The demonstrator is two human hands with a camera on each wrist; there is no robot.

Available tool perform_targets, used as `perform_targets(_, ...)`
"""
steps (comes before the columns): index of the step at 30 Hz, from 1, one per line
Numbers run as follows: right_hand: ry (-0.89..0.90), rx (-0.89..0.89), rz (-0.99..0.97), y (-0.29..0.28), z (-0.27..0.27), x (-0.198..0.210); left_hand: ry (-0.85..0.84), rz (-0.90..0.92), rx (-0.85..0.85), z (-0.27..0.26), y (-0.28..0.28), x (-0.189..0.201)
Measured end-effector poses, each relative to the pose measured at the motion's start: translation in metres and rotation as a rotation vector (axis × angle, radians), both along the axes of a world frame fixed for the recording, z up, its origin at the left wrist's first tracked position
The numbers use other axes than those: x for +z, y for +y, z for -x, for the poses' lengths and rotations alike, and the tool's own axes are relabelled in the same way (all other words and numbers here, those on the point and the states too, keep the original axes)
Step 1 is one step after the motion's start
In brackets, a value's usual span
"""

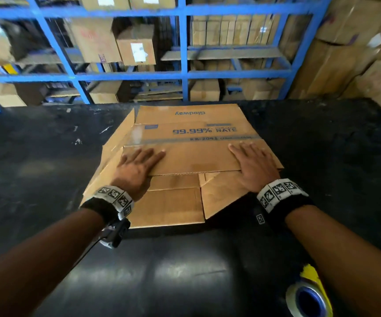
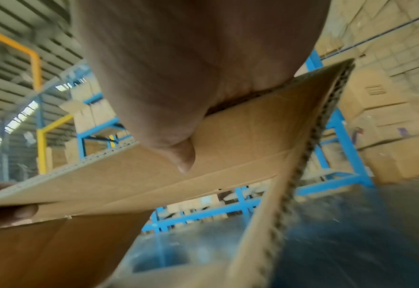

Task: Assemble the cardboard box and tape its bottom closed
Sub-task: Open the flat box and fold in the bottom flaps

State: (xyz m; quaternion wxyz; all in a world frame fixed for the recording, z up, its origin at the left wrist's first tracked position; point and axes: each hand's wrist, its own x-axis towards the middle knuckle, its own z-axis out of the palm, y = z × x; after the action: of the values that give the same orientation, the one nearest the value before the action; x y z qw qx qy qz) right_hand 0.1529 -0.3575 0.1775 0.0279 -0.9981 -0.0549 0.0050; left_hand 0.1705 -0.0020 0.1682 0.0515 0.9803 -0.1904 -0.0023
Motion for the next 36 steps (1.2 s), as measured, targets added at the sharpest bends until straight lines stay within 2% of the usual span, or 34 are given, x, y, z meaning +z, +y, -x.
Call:
perform_targets(4,-0.064,0.058,0.022,0.033,0.006,0.017,-0.015,0.02,-0.022,0.014,0.043,0.023)
perform_targets(9,-0.062,0.168,0.049,0.067,0.033,0.003,-0.018,0.01,0.017,0.052,0.09,0.01)
perform_targets(14,-0.123,0.29,0.025,0.074,0.046,-0.006,-0.032,0.003,0.032,0.067,0.117,-0.002)
perform_targets(22,0.074,0.518,0.174,0.052,0.047,0.007,-0.045,-0.077,-0.045,0.067,0.14,0.001)
perform_targets(29,-0.085,0.515,0.161,0.069,0.047,-0.001,-0.052,-0.135,-0.078,0.073,0.16,0.005)
perform_targets(36,-0.251,0.307,0.163,0.114,0.047,-0.004,-0.104,-0.118,-0.033,0.077,0.161,-0.003)
